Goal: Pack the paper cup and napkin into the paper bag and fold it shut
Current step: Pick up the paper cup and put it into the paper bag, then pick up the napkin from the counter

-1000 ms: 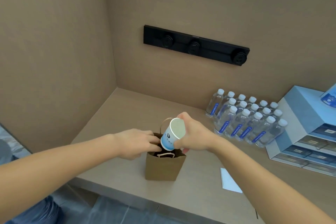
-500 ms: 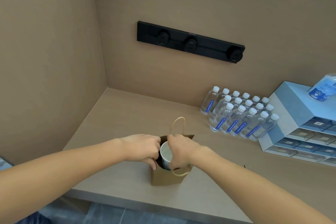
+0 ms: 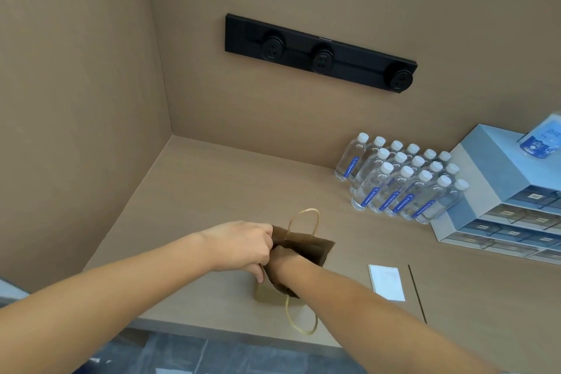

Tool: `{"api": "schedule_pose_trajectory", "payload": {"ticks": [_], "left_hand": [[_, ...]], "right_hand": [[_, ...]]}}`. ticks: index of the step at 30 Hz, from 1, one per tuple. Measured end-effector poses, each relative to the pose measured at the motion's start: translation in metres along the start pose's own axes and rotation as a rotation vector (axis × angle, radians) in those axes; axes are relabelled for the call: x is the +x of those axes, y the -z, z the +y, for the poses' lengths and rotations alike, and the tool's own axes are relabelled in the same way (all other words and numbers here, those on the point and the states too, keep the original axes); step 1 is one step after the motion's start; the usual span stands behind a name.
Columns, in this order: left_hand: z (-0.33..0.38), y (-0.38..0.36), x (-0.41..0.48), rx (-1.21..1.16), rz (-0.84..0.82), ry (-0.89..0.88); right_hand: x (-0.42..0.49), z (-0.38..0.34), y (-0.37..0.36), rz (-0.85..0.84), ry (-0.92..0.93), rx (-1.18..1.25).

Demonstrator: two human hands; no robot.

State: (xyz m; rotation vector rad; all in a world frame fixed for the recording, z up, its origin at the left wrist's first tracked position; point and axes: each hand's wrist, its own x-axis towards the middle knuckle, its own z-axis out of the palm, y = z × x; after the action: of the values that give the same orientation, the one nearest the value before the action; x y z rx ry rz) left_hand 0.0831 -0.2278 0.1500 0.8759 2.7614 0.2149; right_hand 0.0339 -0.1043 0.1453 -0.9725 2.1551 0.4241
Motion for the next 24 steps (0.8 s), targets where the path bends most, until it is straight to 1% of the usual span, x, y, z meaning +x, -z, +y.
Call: {"api": "schedule_pose_trajectory", "payload": {"ticks": [4,8,12,14,15,16,17,19,20,21,22,24], "left_hand": [[-0.001,0.0,0.001,0.001,-0.021,0.03],[-0.001,0.0,-0.005,0.007,0.04,0.04],[0.0,-0.001,-0.017,0.147,0.292,-0.025],[0.006,0.001,-0.026,0.11,0.416,-0.017],[0.011,-0.001,-0.031,0.056,0.501,0.019],[0.016,-0.003,-0.036,-0.022,0.604,0.091],[0.022,-0.008,-0.041,-0.129,0.714,0.203],[0.03,-0.027,-0.044,-0.361,0.907,0.479],[0.03,-0.04,-0.041,-0.437,0.956,0.612],[0.026,-0.057,-0.035,-0.474,0.953,0.734],[0.022,-0.075,-0.027,-0.481,0.896,0.84],[0.013,-0.114,-0.009,-0.484,0.673,1.019]], "right_hand": [[0.005,0.003,-0.004,0.026,0.008,0.037],[0.007,0.005,-0.008,-0.034,0.037,0.056],[-0.029,0.022,0.019,0.039,0.145,0.005],[-0.058,0.039,0.037,0.11,0.214,0.04],[-0.074,0.049,0.044,0.18,0.246,0.091],[-0.091,0.062,0.049,0.272,0.262,0.19],[-0.106,0.076,0.05,0.365,0.266,0.34],[-0.128,0.107,0.044,0.512,0.233,0.651],[-0.132,0.124,0.037,0.573,0.188,0.751],[-0.131,0.141,0.027,0.615,0.135,0.81],[-0.125,0.156,0.016,0.629,0.068,0.849],[-0.102,0.185,-0.014,0.6,-0.086,0.908]]}}
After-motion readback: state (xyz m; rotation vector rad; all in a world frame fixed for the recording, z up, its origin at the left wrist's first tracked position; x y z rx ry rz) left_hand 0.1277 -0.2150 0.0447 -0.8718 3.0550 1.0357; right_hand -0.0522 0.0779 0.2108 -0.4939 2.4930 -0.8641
